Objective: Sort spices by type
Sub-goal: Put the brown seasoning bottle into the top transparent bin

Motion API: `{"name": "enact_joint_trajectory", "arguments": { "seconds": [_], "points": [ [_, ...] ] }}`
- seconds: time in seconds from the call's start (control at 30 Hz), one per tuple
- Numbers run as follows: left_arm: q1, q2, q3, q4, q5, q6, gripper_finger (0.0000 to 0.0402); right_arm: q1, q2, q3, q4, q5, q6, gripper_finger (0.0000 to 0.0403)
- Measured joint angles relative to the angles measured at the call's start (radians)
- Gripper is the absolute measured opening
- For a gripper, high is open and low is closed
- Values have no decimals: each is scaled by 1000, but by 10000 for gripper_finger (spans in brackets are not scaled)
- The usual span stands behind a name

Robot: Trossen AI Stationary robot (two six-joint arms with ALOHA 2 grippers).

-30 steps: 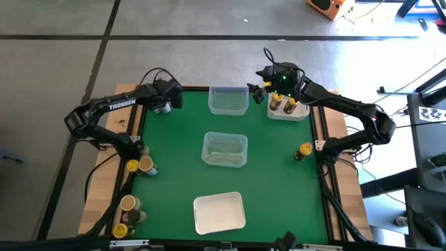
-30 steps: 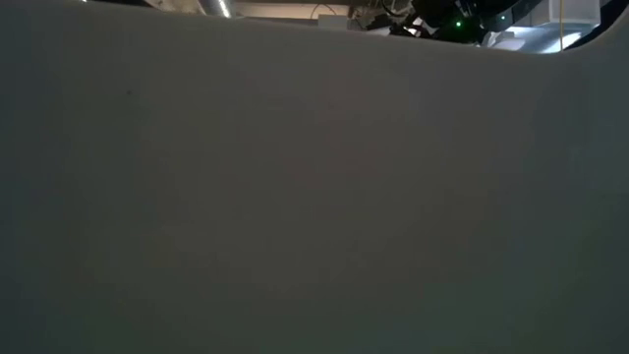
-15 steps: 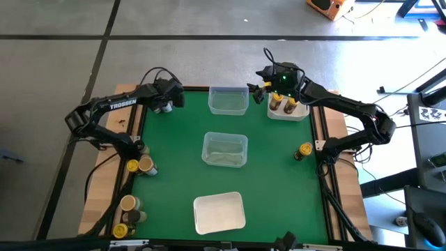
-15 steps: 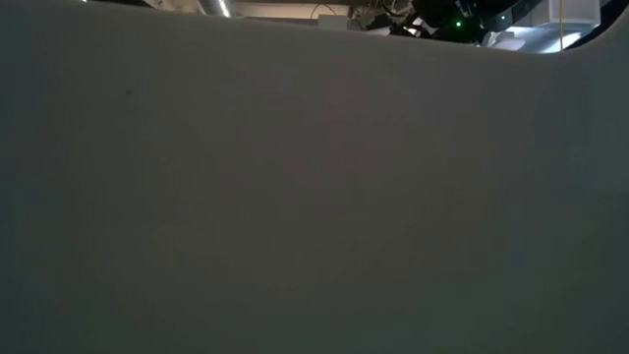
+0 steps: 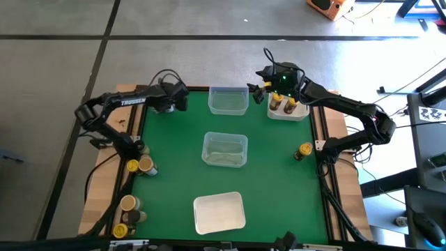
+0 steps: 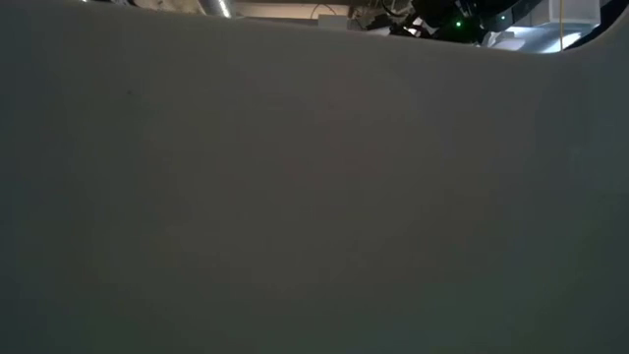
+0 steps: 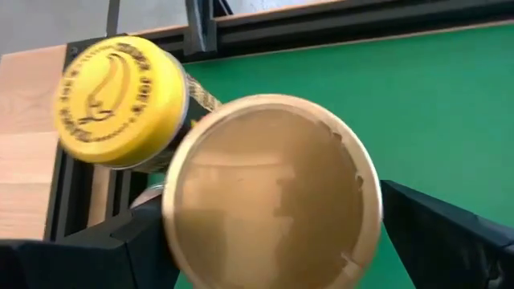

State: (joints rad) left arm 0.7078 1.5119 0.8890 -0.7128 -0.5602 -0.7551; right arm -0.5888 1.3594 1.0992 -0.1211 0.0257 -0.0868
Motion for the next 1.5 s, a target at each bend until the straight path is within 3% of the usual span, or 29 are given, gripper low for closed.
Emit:
{"name": "enact_joint_trajectory", "arguments": {
  "seconds": [0.33,0.67,1.07,1.3,1.5],
  "points": [
    [-3,34,0,18,15,57,274,0,0,0,0,0,0,319],
    [-60,35,21,29,28,153,274,0,0,0,0,0,0,319],
    [-162,34,215,31,19,249,278,0,0,0,-7,0,0,319],
    [-208,34,250,255,85,427,281,0,0,0,-7,0,1,319],
    [-206,45,251,416,156,446,283,0,0,0,-7,0,2,319]
  ]
}}
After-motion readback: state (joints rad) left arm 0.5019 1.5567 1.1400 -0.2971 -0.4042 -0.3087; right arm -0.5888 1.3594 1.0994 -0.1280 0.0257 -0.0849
